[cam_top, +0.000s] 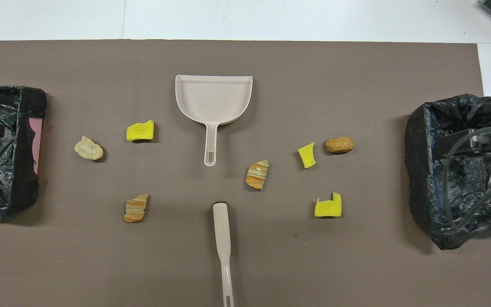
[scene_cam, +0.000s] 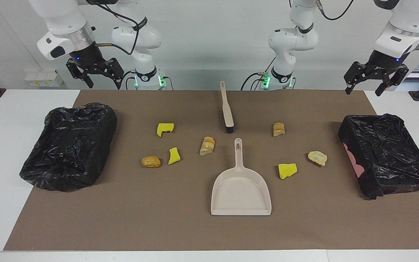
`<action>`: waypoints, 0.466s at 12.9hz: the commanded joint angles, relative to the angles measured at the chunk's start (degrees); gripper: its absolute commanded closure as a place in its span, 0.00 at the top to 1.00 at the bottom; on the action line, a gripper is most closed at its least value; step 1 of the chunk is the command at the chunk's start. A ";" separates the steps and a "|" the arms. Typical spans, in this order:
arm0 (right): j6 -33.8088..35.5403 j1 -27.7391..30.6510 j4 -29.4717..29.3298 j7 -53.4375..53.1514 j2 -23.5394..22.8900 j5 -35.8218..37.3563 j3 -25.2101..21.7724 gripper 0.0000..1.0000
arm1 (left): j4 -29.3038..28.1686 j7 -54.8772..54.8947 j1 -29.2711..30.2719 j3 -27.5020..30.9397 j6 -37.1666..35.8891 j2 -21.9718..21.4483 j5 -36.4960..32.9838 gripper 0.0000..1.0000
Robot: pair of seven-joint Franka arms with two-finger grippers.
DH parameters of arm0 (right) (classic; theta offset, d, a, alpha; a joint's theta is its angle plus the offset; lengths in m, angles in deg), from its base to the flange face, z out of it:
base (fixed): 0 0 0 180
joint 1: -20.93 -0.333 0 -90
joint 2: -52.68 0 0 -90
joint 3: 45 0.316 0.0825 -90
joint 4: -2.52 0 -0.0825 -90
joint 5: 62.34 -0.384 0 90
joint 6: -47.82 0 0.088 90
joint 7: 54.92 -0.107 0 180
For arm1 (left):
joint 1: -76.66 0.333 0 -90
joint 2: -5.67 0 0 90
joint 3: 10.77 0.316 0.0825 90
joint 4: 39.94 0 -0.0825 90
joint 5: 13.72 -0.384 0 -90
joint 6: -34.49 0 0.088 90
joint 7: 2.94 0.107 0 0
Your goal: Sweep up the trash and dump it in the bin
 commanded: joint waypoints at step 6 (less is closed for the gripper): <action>-11.03 -6.72 0.90 -3.42 -7.08 -0.72 0.90 1.00 | -0.70 -0.43 -1.21 -0.16 -1.59 -1.08 0.21 1.00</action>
